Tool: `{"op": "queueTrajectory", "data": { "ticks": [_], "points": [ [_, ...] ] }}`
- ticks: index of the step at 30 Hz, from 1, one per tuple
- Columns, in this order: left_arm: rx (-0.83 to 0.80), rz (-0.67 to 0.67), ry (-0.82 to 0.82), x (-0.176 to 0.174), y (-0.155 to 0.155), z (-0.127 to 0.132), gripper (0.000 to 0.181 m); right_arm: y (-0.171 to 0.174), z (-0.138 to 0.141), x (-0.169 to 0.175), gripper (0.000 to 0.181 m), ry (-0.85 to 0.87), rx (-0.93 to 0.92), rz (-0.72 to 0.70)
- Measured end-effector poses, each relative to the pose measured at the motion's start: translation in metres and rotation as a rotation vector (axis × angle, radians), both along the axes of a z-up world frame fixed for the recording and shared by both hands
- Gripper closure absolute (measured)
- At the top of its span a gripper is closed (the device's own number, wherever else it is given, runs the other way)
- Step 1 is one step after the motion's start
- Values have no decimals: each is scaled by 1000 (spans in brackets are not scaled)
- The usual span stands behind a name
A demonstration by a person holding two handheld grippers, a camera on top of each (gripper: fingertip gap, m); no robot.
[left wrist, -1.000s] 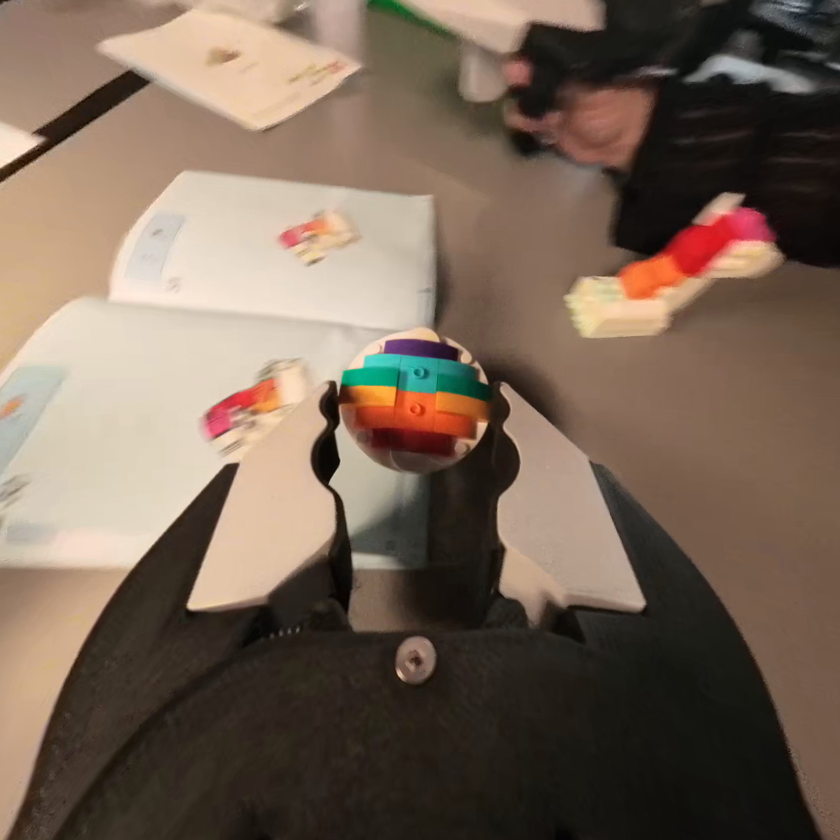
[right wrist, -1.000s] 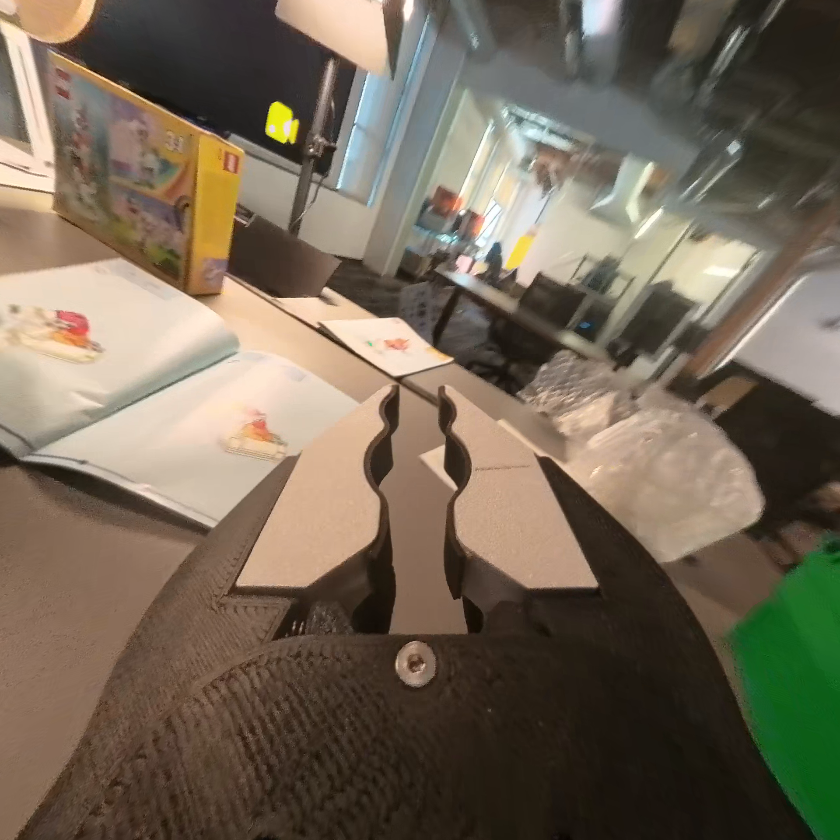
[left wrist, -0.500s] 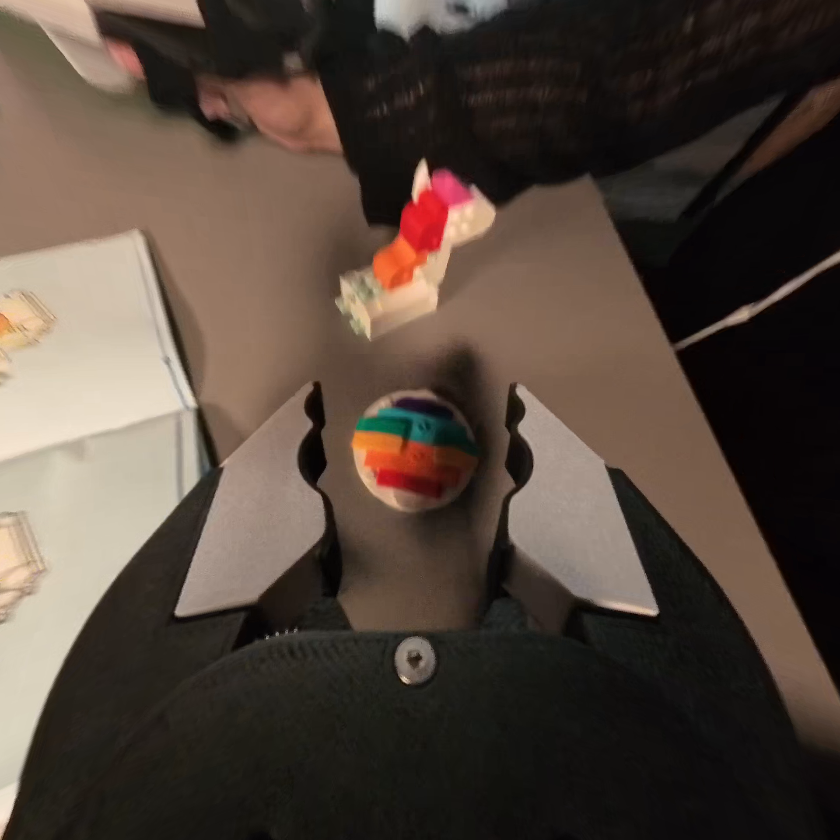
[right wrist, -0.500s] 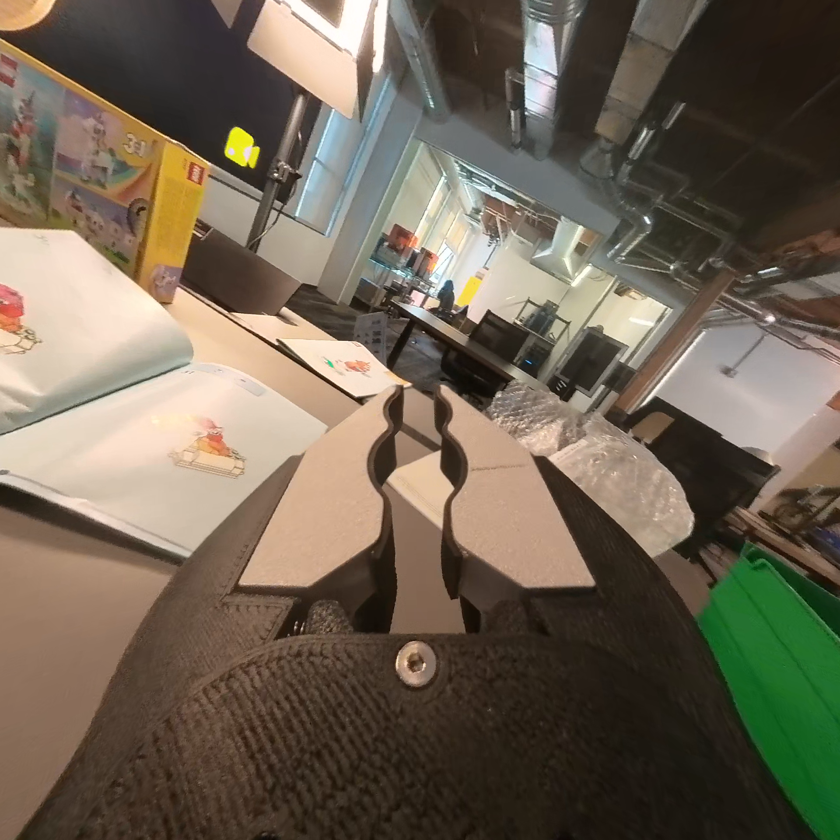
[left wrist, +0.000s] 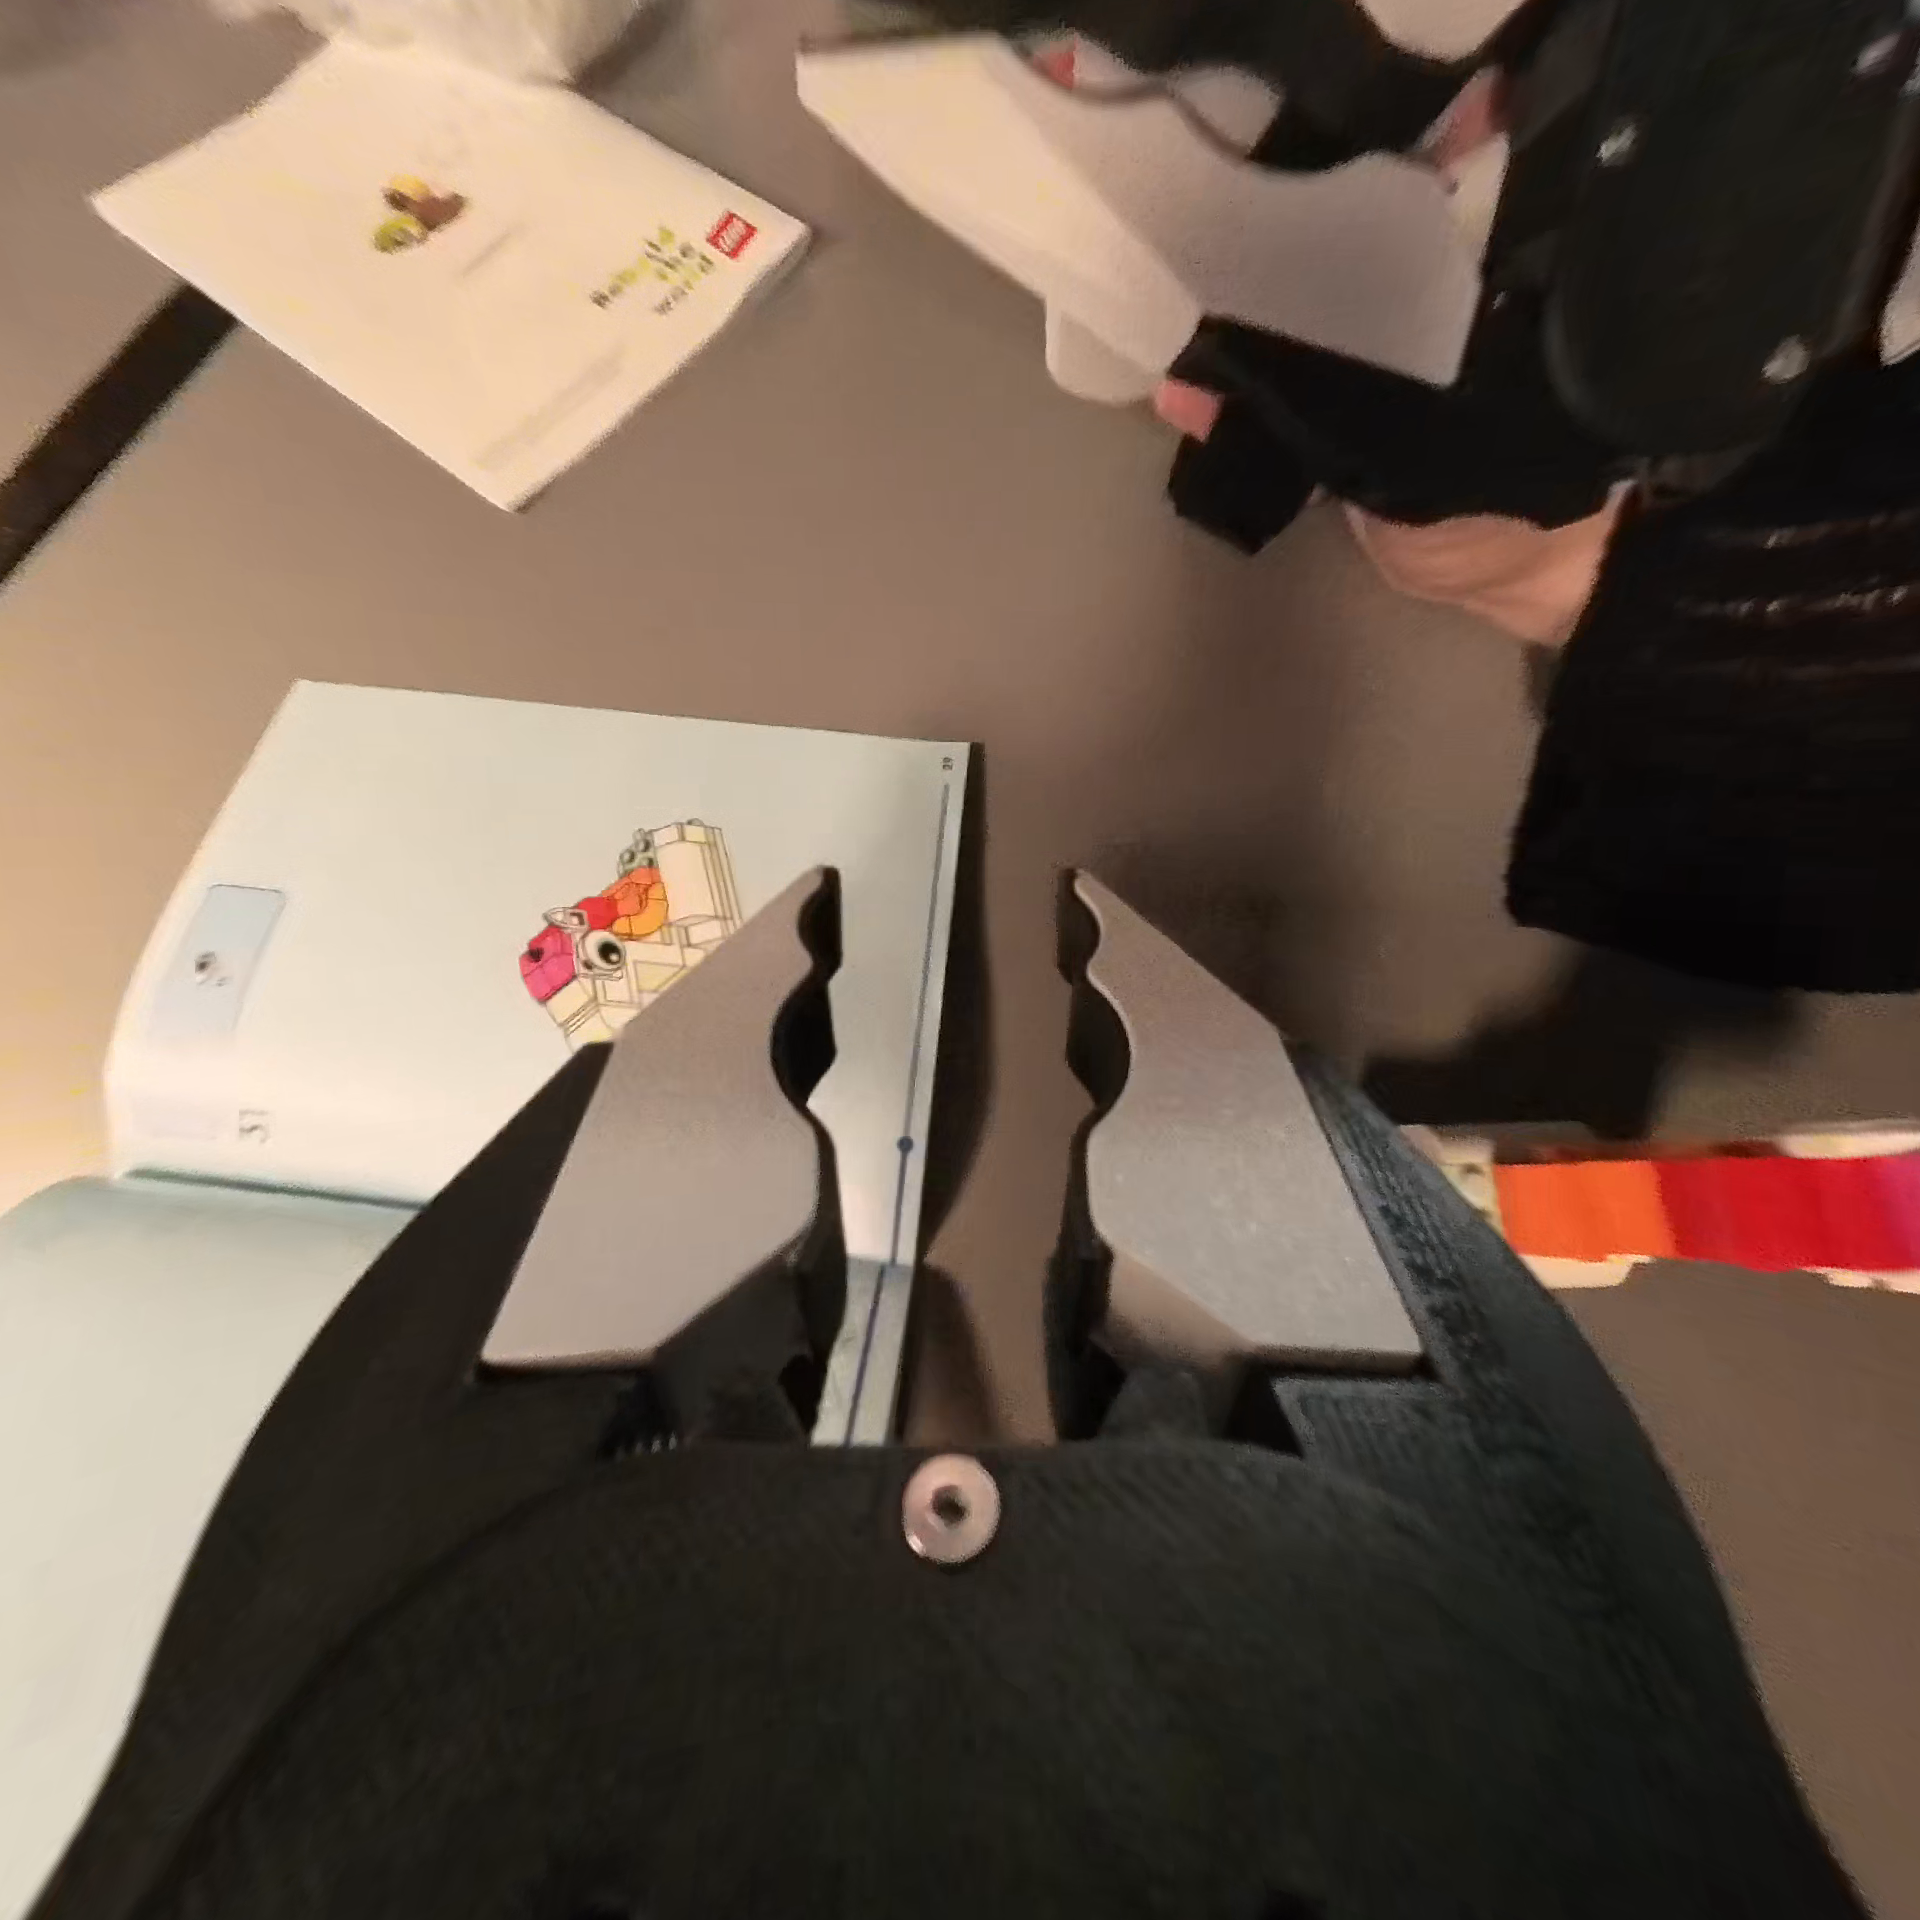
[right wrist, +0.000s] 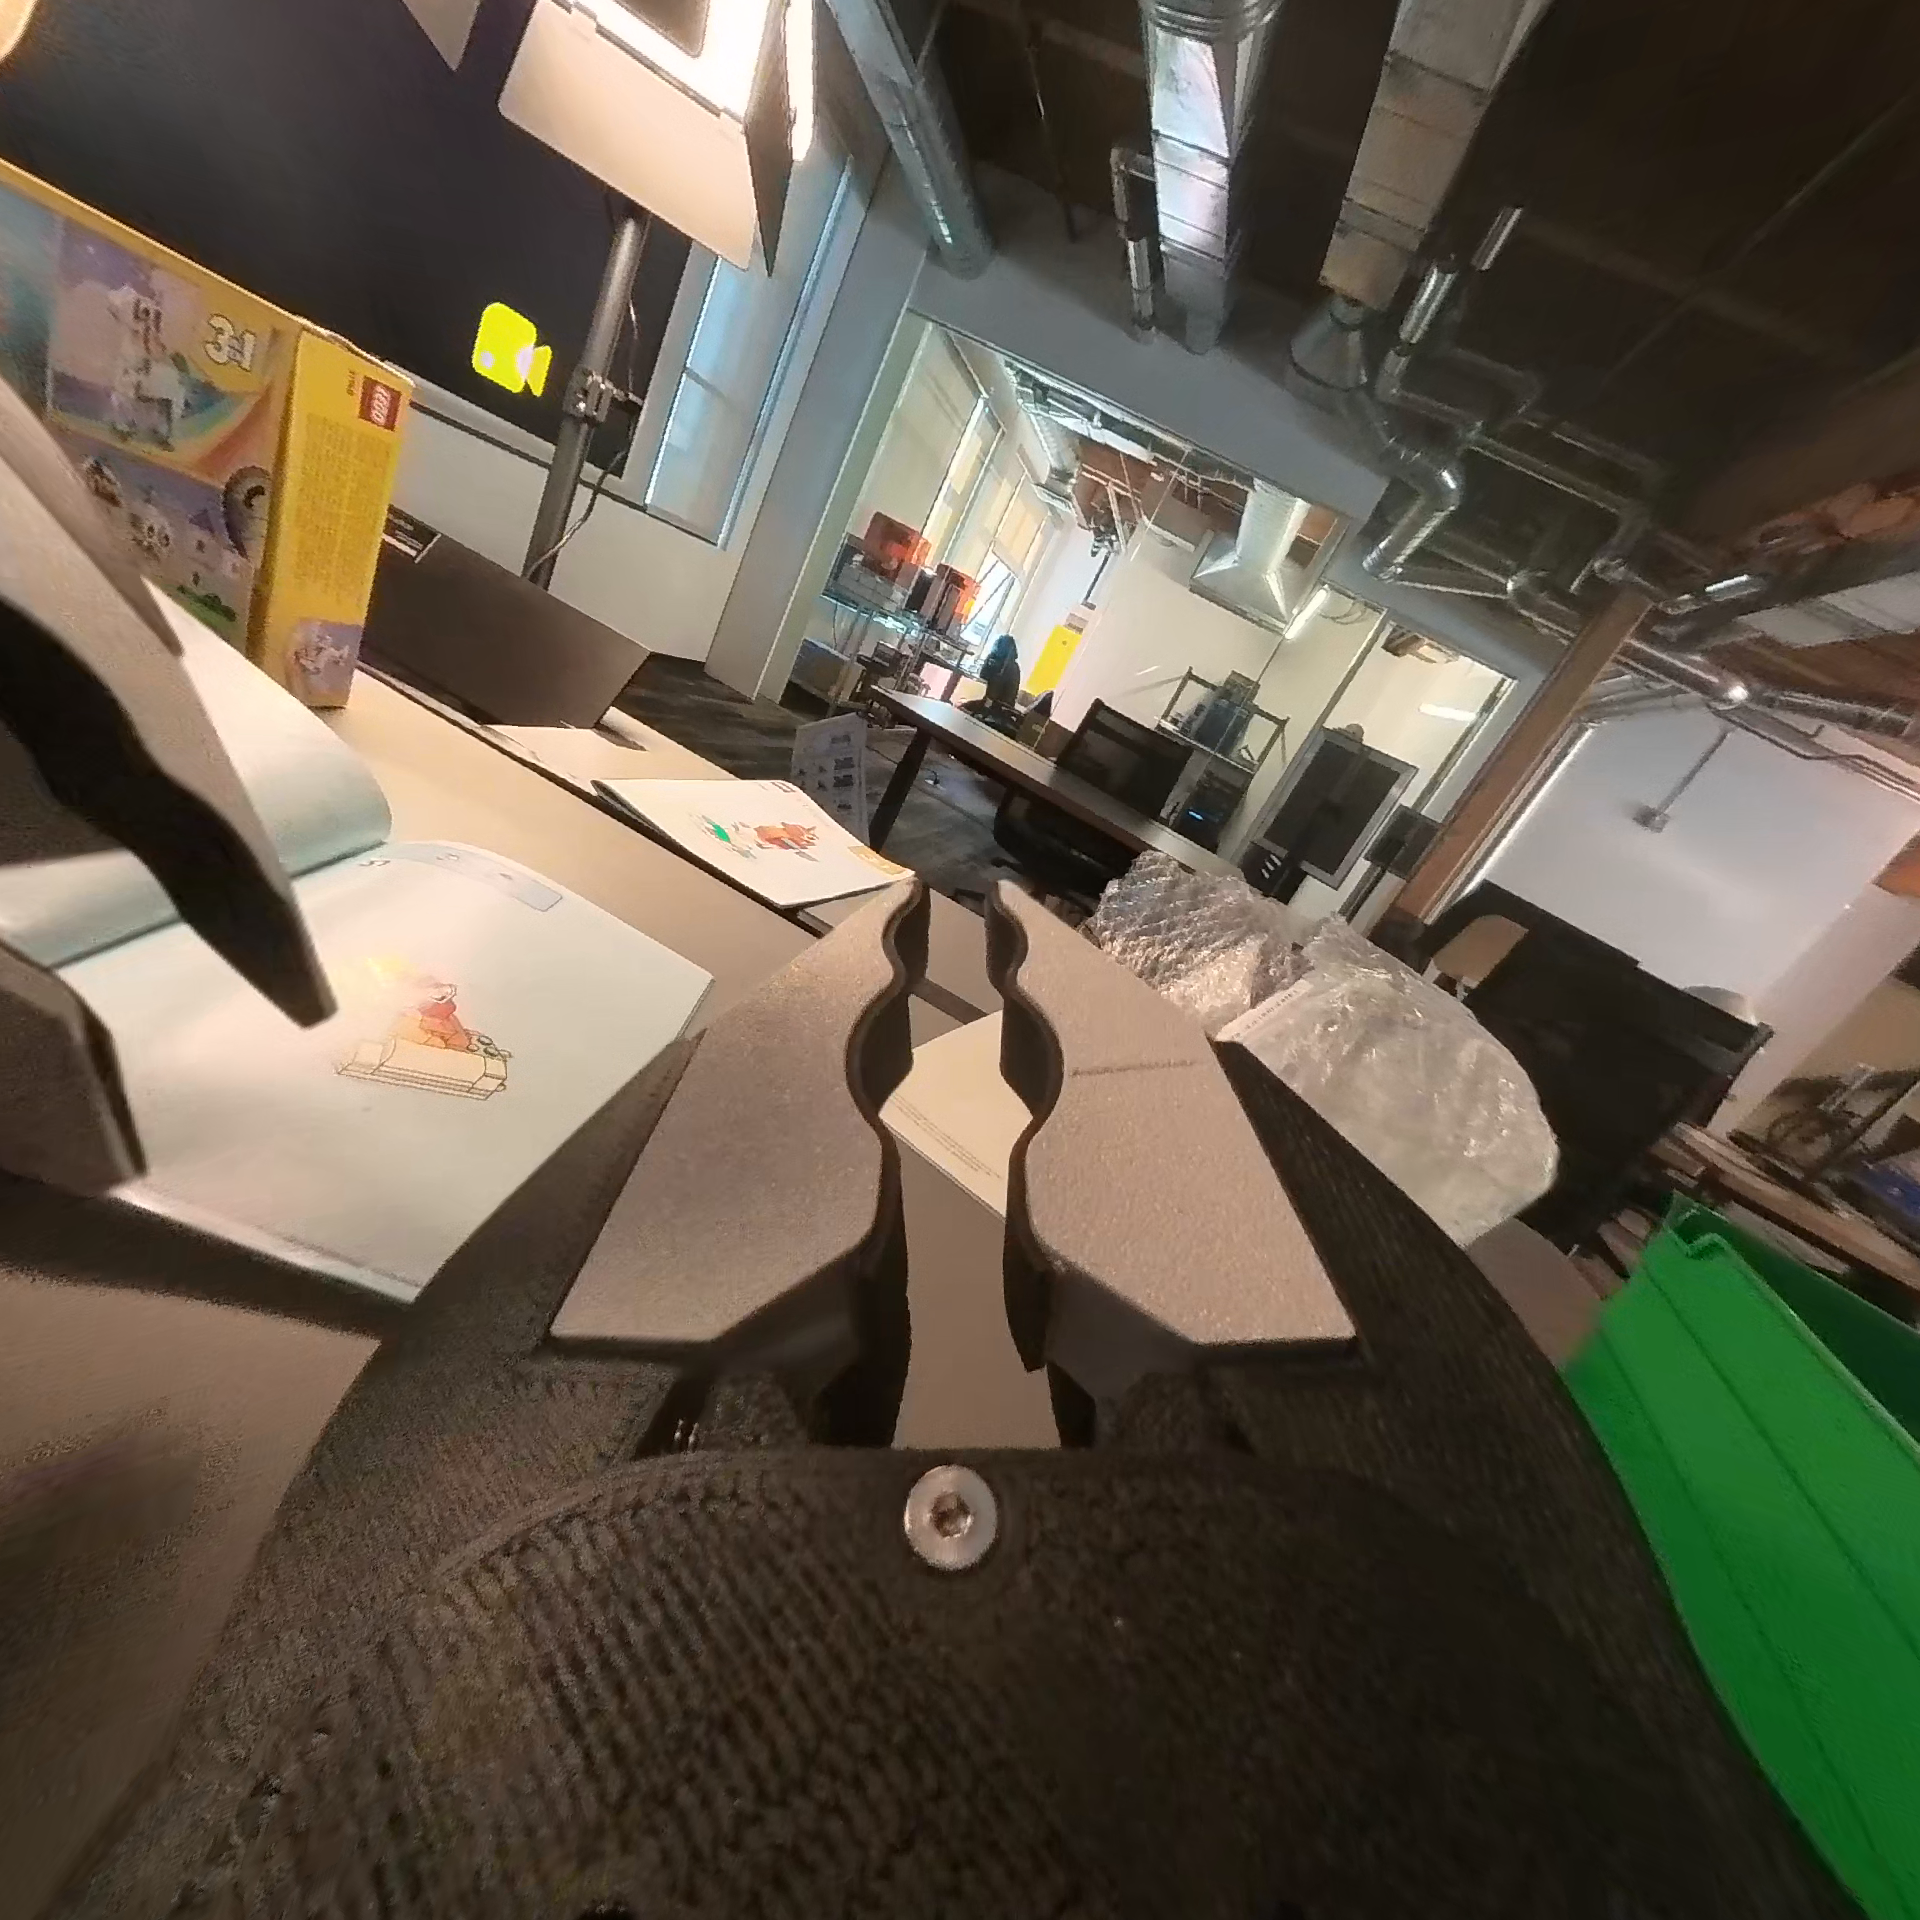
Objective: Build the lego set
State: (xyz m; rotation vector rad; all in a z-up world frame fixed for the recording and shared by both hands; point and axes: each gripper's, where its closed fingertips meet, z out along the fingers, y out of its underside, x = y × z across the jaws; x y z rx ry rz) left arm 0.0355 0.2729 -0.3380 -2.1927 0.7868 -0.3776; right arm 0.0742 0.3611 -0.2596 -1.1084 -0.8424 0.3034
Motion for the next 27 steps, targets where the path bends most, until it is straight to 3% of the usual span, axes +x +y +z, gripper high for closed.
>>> {"op": "queueTrajectory", "data": {
  "ticks": [8,11,20,27],
  "points": [
    [52,-25,-22,-8,14,-23,120,-2,-1,-5,174,-12,-3,13],
    [-23,-61,-99,-3,7,-32,116,-3,-1,-6,174,-11,-5,20],
    [-13,-38,-87,-6,10,-33,133,-5,-1,-7,174,-15,-3,24],
    [27,20,-15,-12,16,-36,161,-8,-5,-10,177,-44,-3,38]
  ]
}}
